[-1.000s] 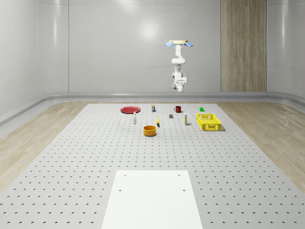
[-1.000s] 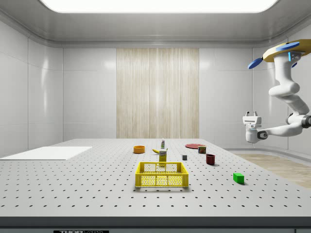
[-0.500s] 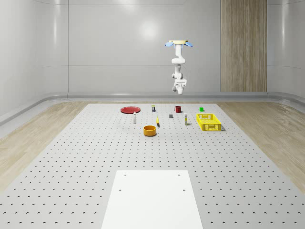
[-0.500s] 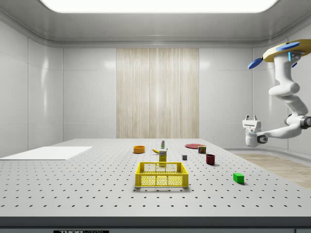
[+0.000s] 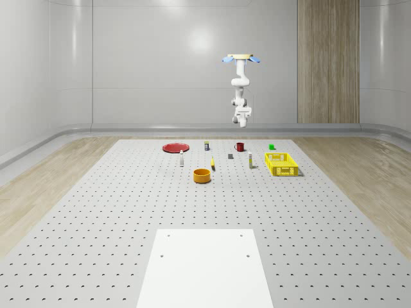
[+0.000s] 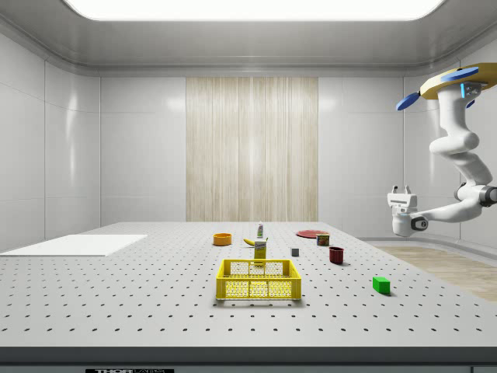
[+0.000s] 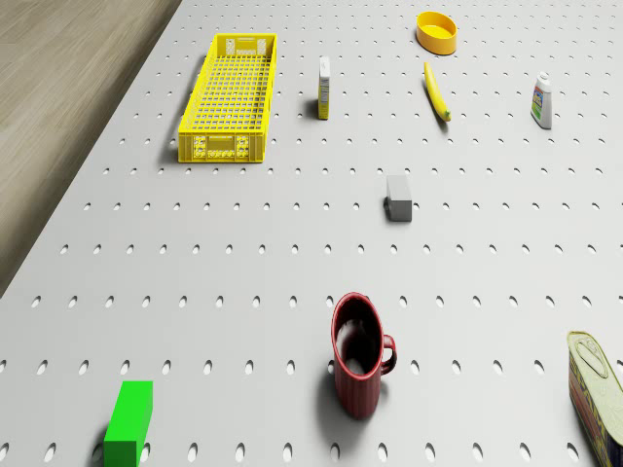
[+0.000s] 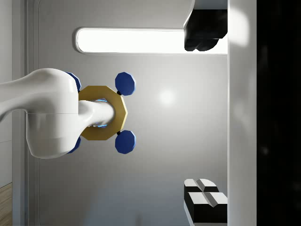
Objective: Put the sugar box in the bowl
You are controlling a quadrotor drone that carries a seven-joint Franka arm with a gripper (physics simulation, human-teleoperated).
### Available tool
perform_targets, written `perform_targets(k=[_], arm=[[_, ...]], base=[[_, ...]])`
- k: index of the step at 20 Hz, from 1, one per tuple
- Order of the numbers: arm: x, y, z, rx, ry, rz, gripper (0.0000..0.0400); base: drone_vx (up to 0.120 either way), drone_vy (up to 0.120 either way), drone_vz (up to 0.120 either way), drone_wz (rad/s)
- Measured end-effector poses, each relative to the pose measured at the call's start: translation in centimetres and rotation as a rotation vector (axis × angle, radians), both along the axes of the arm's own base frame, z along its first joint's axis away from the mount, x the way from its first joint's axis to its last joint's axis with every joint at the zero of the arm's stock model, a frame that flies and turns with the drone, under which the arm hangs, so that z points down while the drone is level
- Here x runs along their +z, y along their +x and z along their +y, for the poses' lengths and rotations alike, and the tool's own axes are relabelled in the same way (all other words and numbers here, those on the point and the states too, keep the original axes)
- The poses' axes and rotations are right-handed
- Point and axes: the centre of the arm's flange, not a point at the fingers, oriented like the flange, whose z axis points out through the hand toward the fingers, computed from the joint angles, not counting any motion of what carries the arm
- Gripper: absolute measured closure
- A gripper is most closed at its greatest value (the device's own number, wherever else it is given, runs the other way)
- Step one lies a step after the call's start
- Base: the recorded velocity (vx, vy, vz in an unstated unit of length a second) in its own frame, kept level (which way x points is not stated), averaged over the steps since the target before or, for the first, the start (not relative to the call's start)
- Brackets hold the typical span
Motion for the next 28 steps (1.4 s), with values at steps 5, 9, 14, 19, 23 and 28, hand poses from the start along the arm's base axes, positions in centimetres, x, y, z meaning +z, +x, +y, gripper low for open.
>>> perform_targets(k=[5,9,14,19,23,28], arm=[[0.03,-0.03,0.01,0.000,-0.001,-0.004,0.0000],[0.04,-0.06,0.01,0.000,-0.001,-0.007,0.0000],[0.04,-0.10,0.04,0.000,-0.004,-0.011,0.0000],[0.04,-0.14,0.10,0.000,-0.010,-0.014,0.0000],[0.04,-0.17,0.20,0.000,-0.020,-0.017,0.0000],[0.03,-0.21,0.46,-0.001,-0.047,-0.021,0.0000]], base=[[0.000,0.000,0.000,0.000],[0.000,0.000,0.000,0.000],[0.000,0.000,0.000,0.000],[0.000,0.000,0.000,0.000],[0.000,0.000,0.000,0.000],[0.000,0.000,0.000,0.000]])
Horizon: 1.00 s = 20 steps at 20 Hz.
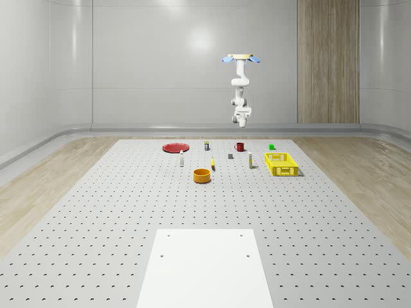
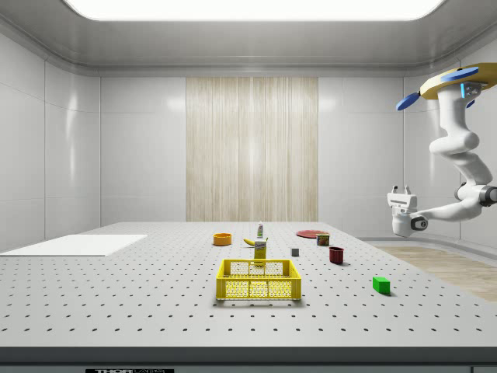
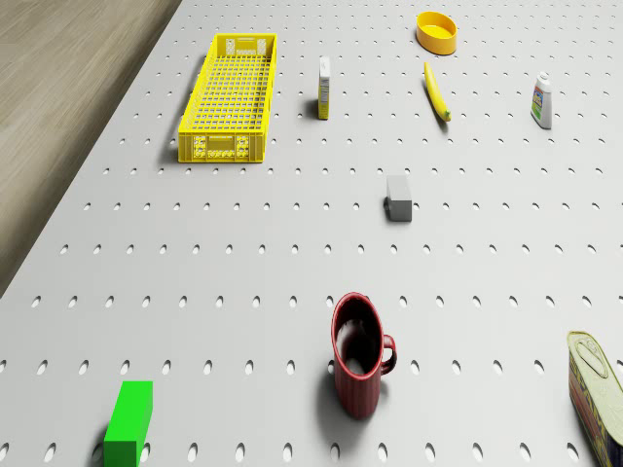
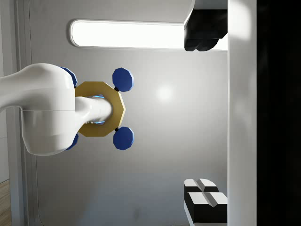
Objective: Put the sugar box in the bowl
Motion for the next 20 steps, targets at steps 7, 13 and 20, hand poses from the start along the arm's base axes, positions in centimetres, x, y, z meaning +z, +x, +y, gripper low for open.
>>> perform_targets(k=[7,13,20], arm=[[-0.1,0.0,1.1,-0.003,-0.107,-0.005,0.0000],[-0.9,-0.1,3.6,-0.010,-0.373,-0.009,0.0000],[-6.7,0.1,8.8,-0.033,-1.178,-0.010,0.0000]], base=[[0.097,0.000,0.000,0.000],[0.120,0.000,0.000,0.000],[0.120,0.000,0.000,0.000]])
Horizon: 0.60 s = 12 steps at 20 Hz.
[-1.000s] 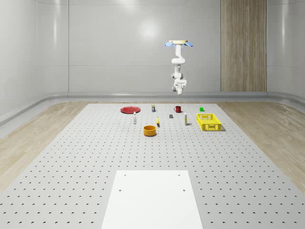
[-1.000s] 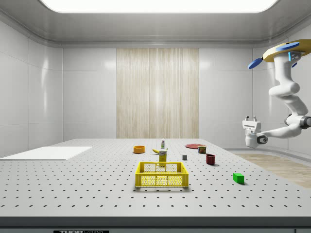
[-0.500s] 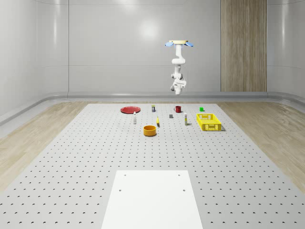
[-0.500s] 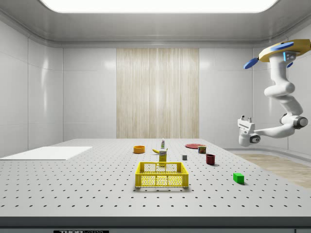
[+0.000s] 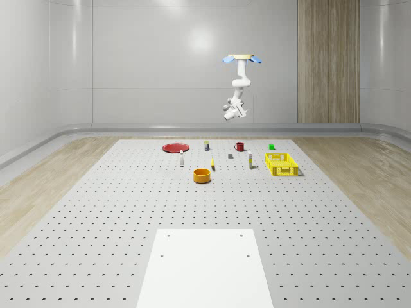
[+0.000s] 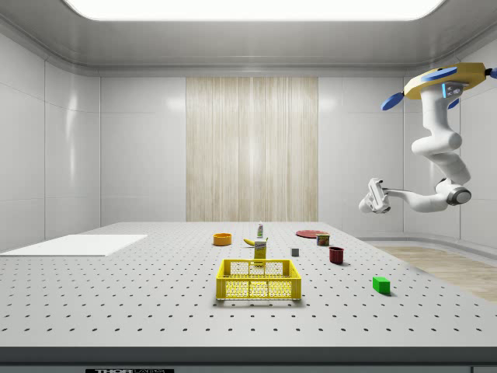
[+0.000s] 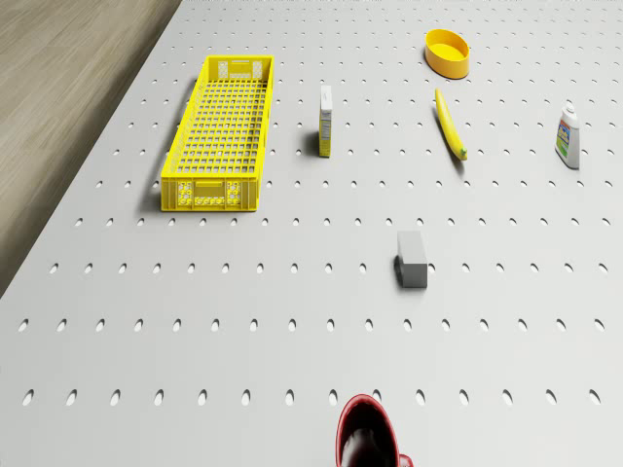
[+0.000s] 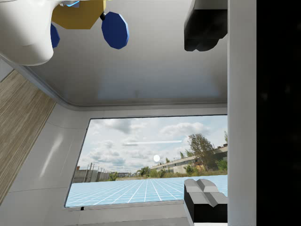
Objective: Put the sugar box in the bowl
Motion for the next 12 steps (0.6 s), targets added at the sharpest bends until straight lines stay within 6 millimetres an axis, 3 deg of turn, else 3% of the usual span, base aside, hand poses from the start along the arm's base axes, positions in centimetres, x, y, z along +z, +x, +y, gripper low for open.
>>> perform_targets(k=[3,6,9,12], arm=[[-5.0,0.2,0.4,-0.019,-0.513,0.000,0.0000],[-9.3,0.3,-1.5,-0.037,-0.993,0.000,0.0000],[-11.7,0.4,-4.1,-0.049,-1.350,0.001,0.0000],[-12.7,0.4,-6.1,-0.055,-1.580,0.003,0.0000]], base=[[0.120,0.000,0.000,0.000],[0.120,0.000,0.000,0.000],[0.120,0.000,0.000,0.000],[0.120,0.000,-0.107,0.000]])
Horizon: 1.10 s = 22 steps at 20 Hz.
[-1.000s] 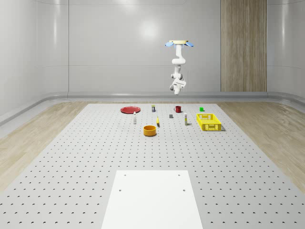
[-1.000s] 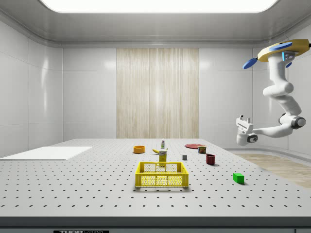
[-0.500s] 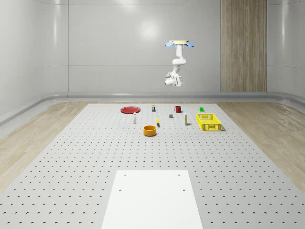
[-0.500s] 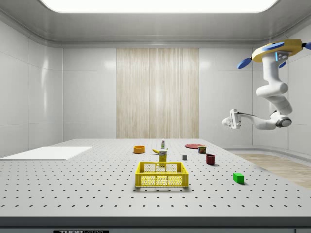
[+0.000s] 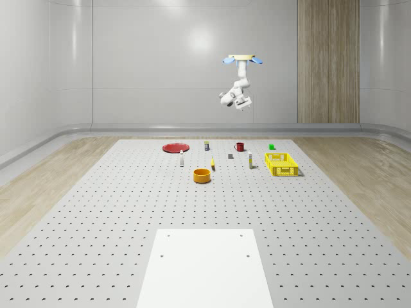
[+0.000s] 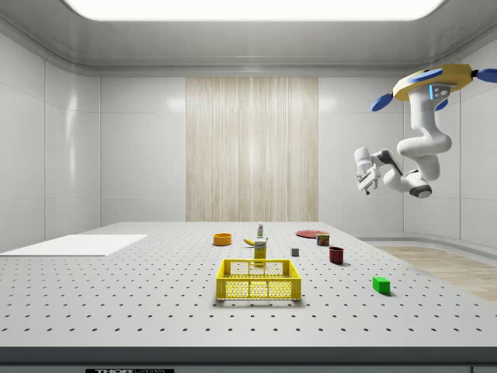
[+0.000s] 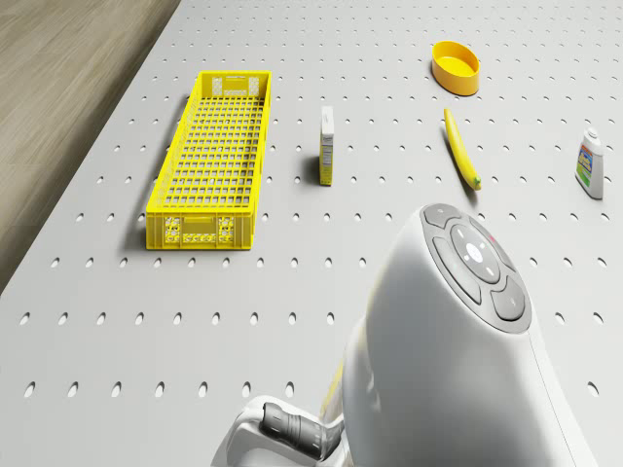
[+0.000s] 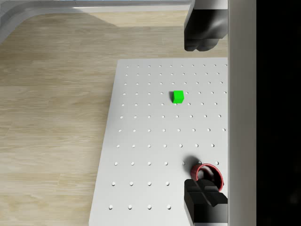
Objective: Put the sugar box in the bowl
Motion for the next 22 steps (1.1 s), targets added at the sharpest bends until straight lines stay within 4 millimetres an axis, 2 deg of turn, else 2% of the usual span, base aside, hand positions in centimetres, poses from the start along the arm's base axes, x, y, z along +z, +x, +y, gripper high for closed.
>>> perform_targets(k=[4,8,22], arm=[[-0.5,0.0,-1.6,-0.005,-0.170,0.004,0.0000],[-0.6,0.0,-2.4,-0.007,-0.254,0.006,0.0000],[-0.7,0.0,-3.2,-0.008,-0.327,0.009,0.0000]], base=[[0.120,0.000,-0.120,0.000],[0.120,0.000,-0.120,0.000],[0.120,0.000,-0.120,0.000]])
